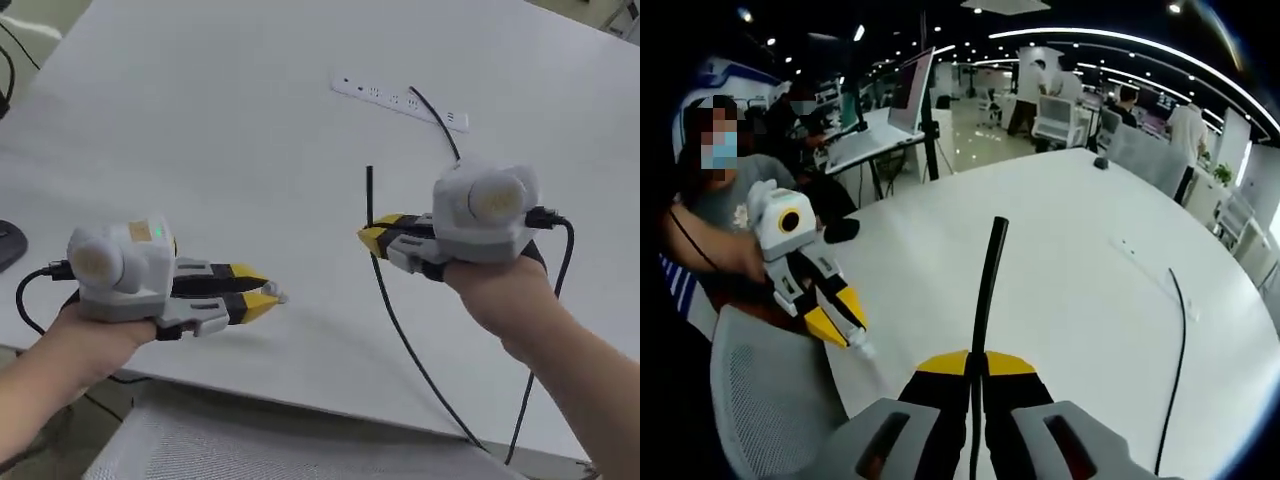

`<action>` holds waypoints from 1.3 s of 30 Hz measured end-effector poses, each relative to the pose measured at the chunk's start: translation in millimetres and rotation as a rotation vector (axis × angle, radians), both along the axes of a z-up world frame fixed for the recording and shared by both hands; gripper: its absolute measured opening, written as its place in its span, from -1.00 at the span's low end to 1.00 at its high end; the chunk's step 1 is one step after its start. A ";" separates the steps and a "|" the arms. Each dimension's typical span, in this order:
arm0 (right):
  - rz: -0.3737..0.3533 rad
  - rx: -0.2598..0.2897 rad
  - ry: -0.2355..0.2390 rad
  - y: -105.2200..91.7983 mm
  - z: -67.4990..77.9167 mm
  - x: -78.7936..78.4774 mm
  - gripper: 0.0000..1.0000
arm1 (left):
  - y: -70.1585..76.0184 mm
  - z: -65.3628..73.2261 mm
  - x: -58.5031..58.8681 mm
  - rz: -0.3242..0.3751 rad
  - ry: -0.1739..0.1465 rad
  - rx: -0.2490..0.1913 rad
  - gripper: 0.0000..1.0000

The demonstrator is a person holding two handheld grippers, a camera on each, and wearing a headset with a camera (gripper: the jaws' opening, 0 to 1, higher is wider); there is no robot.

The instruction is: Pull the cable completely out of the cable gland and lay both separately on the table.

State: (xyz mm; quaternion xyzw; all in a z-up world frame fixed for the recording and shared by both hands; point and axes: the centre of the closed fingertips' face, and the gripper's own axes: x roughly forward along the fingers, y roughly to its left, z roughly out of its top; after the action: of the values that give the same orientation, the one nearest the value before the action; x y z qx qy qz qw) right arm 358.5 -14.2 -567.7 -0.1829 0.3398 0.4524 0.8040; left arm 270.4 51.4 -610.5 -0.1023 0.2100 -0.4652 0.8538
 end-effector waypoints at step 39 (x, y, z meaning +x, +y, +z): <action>0.487 -0.302 -0.002 146.4 -78.8 52.4 -1.00 | 44.6 -37.7 5.3 0.205 0.037 -0.038 -0.69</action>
State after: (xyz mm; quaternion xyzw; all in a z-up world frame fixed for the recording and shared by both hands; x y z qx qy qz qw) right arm 410.9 132.2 -646.5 -0.3773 0.3486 0.5763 0.6356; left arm 275.7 96.0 -648.2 -0.1480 0.2052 -0.3776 0.8908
